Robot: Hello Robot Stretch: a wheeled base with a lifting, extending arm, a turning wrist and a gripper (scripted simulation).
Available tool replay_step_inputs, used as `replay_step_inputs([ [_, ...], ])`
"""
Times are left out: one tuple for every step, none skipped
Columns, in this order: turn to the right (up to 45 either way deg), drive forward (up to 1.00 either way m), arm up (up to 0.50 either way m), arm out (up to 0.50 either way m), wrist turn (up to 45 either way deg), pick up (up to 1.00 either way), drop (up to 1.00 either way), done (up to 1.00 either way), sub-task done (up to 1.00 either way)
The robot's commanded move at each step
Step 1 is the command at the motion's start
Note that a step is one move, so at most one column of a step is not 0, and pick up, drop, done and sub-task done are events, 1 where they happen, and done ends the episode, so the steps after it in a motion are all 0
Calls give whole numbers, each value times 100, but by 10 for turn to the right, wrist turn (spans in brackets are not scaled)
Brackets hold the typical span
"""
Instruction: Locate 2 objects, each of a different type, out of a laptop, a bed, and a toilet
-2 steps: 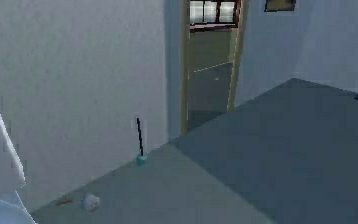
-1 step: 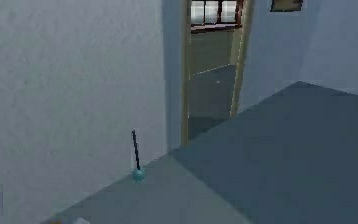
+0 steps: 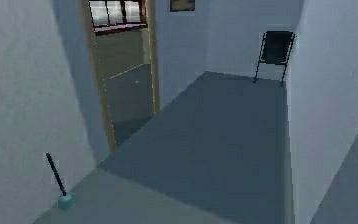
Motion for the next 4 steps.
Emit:
replay_step_inputs([
  [0,25,0,0,0,0,0,0,0],
  [-450,0,0,0,0,0,0,0,0],
  [-450,0,0,0,0,0,0,0,0],
  [-150,0,0,0,0,0,0,0,0],
])
